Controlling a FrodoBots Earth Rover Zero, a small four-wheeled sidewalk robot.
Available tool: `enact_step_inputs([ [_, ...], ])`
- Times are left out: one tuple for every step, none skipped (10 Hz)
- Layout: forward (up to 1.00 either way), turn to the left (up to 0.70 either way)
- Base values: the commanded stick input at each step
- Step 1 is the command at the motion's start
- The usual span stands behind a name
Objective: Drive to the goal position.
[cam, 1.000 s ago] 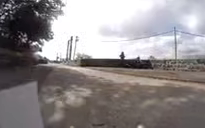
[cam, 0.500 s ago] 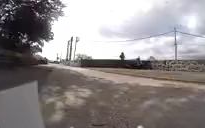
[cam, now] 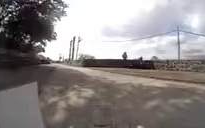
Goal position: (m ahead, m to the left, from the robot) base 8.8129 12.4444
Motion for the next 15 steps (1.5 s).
enact_step_inputs([
  [0.70, 0.00],
  [0.70, 0.00],
  [0.70, 0.00],
  [0.70, 0.00],
  [0.70, 0.00],
  [0.70, 0.00],
  [0.70, 0.27],
  [0.70, 0.27],
  [0.70, 0.27],
  [0.00, 0.00],
  [0.00, 0.00],
  [0.00, 0.00],
  [0.00, 0.00],
  [0.00, 0.00],
  [0.00, 0.00],
])
